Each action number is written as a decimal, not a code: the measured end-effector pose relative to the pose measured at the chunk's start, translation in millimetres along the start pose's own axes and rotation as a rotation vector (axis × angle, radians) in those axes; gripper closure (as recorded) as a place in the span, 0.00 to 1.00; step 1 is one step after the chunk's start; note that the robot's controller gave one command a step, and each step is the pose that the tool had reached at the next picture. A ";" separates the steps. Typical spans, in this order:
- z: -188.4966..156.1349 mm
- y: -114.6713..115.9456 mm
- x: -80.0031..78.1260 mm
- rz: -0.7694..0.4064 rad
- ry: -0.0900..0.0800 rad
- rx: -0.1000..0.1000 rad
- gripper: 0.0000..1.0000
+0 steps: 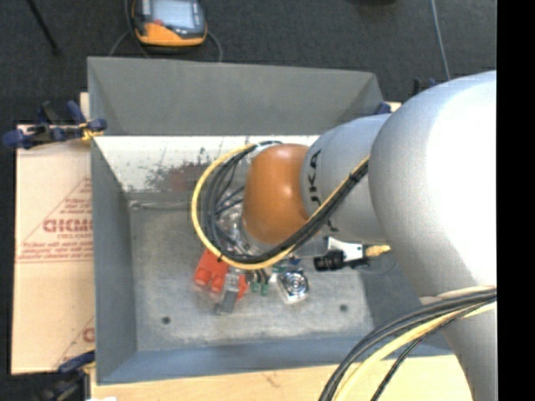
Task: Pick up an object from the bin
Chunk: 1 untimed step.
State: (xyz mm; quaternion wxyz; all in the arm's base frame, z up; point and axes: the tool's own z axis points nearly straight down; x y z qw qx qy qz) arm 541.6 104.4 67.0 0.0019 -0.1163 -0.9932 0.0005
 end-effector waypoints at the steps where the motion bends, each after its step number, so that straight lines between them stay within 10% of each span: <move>1: -0.3 -0.1 -0.7 0.001 -0.003 -0.002 0.00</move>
Offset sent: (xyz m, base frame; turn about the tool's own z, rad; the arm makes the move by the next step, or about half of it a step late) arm 0.0000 0.0000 0.0000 0.0000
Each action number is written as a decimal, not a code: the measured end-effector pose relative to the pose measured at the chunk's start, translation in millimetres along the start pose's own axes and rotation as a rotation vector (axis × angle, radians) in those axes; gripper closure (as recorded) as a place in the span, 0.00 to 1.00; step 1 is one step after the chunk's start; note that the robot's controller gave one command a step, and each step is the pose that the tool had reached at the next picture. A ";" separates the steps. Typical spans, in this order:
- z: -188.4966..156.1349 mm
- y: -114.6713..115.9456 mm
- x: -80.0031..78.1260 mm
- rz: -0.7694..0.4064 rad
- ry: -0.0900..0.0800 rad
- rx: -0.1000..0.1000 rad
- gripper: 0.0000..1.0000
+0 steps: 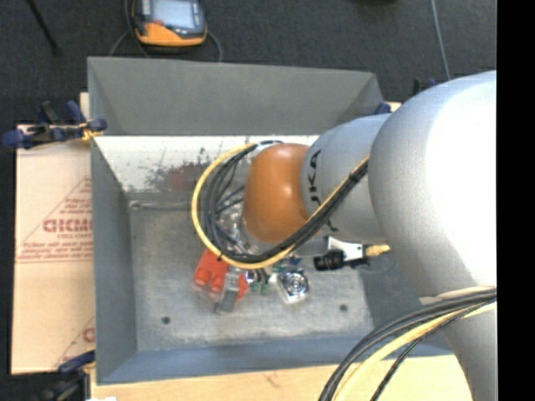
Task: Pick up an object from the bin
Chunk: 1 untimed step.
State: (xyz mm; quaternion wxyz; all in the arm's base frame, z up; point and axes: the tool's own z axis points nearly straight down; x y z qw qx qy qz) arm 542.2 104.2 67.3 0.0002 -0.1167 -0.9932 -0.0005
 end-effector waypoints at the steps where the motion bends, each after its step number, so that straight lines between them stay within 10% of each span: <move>1: -0.4 0.0 -0.8 0.003 -0.002 -0.001 0.00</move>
Offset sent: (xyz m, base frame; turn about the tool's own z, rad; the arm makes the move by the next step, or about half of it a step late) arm 0.0000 0.0000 0.0000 0.0000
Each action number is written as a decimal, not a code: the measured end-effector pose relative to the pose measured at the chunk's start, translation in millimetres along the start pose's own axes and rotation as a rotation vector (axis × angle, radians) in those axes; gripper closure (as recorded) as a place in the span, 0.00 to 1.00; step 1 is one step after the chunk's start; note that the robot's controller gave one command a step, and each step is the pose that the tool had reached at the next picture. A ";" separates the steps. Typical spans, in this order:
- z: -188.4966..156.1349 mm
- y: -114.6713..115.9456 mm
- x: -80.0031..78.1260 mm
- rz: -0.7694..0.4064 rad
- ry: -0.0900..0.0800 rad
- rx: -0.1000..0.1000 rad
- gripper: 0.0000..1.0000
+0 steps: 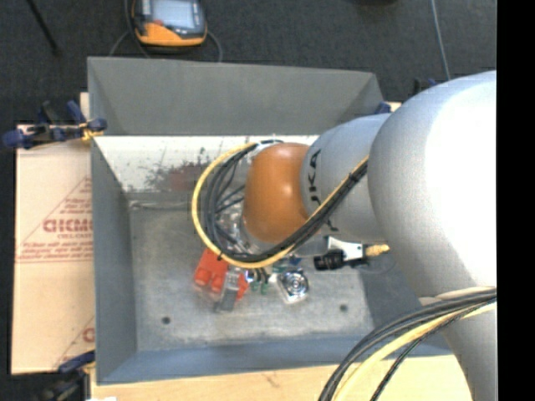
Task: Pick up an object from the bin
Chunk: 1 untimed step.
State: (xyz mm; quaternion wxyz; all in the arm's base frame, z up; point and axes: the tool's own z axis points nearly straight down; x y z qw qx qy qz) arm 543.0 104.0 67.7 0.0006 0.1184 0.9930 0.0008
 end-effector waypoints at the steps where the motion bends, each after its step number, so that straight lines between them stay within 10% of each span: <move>1: -0.4 -0.1 -1.0 0.005 -0.002 -0.001 0.00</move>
Offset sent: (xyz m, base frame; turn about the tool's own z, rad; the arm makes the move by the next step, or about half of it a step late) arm 0.0000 0.0000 0.0000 0.0000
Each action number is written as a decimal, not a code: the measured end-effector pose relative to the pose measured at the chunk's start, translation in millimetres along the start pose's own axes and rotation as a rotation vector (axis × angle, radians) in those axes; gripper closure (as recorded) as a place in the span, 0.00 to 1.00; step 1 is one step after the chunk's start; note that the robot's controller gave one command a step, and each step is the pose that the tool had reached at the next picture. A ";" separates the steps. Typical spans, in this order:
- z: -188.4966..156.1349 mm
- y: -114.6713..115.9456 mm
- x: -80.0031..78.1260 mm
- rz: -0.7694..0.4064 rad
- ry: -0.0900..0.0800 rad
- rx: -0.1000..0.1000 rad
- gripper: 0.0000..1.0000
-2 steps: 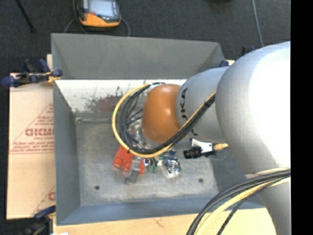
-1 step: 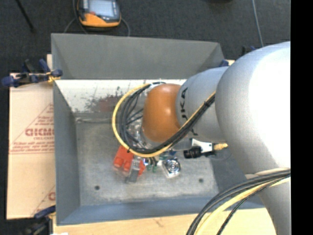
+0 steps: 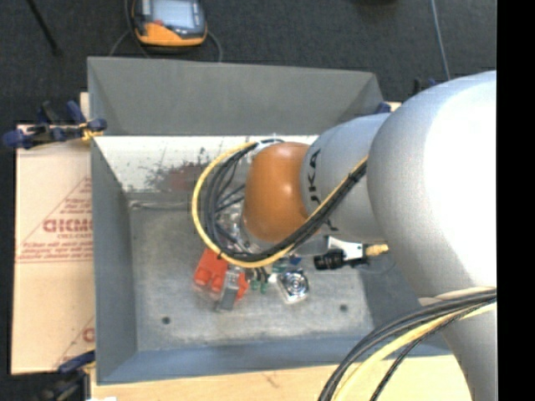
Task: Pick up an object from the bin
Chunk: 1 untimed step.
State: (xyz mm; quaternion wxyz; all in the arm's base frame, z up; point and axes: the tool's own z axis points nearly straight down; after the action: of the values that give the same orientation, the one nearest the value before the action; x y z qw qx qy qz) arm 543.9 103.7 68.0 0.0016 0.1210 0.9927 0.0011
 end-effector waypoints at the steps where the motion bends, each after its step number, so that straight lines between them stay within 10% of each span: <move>1: -0.4 -0.1 -1.2 0.005 -0.002 -0.001 0.00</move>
Offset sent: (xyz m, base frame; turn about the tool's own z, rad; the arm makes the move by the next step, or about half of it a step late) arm 0.0000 0.0000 0.0000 0.0000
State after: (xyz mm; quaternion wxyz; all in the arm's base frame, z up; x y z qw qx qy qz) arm 545.0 103.3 68.4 0.0026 0.1233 0.9924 0.0013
